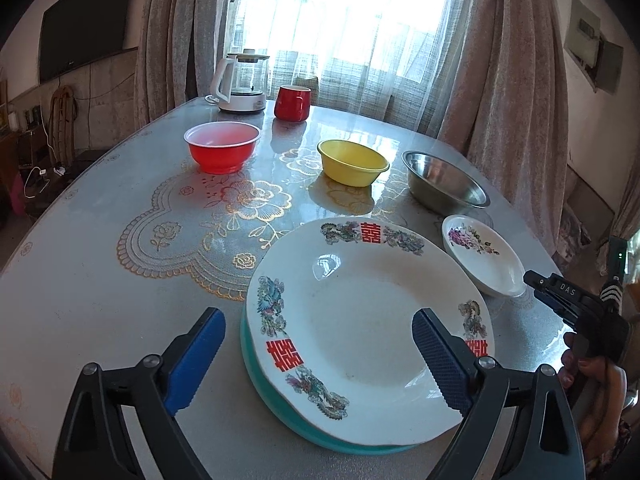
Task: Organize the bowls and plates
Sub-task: 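Move the right gripper toward the pink-flowered white bowl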
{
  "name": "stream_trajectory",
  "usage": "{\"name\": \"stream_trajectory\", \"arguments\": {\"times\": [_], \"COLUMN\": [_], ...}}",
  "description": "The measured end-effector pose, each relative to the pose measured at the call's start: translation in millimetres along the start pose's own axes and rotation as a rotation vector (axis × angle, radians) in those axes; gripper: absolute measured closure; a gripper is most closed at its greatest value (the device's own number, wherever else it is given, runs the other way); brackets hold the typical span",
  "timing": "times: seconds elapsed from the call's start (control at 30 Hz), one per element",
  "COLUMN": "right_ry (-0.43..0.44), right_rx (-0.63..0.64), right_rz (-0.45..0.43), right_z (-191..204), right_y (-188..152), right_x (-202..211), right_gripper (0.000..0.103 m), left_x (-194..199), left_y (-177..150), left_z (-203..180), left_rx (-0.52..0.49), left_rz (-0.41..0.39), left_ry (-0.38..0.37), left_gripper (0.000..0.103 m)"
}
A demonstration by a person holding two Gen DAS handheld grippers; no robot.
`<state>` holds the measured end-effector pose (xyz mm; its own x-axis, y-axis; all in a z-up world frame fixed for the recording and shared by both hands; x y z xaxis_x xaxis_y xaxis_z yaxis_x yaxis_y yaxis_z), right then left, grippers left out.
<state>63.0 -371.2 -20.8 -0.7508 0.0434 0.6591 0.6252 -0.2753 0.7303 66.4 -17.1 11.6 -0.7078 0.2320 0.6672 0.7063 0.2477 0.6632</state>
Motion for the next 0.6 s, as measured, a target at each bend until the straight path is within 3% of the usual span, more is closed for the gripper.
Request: {"name": "stream_trajectory", "arguments": {"times": [0.2, 0.6], "right_ry": [-0.005, 0.036], "right_rx": [-0.019, -0.050], "right_rz": [0.011, 0.035], "right_z": [-8, -10], "right_y": [9, 11], "right_x": [-20, -34], "right_gripper": [0.062, 0.062], "left_x": [-5, -18], "left_y": [11, 14], "left_z": [-15, -51], "left_rx": [-0.032, -0.127], "left_rz": [-0.002, 0.025], "left_ry": [0.063, 0.098], "left_gripper": [0.008, 0.008]}}
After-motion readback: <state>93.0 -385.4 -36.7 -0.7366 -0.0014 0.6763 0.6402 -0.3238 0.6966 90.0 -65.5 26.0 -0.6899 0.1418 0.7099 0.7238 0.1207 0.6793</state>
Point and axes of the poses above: each gripper's, at about its wrist camera, not at the fingertips, and x roughly against the way its jaws point, z to its left, y to its top, the point moved 1 cm from there along -x, roughly the way its jaws point, and after that the axes turned 12 degrees about x, right-handed, at the moved point
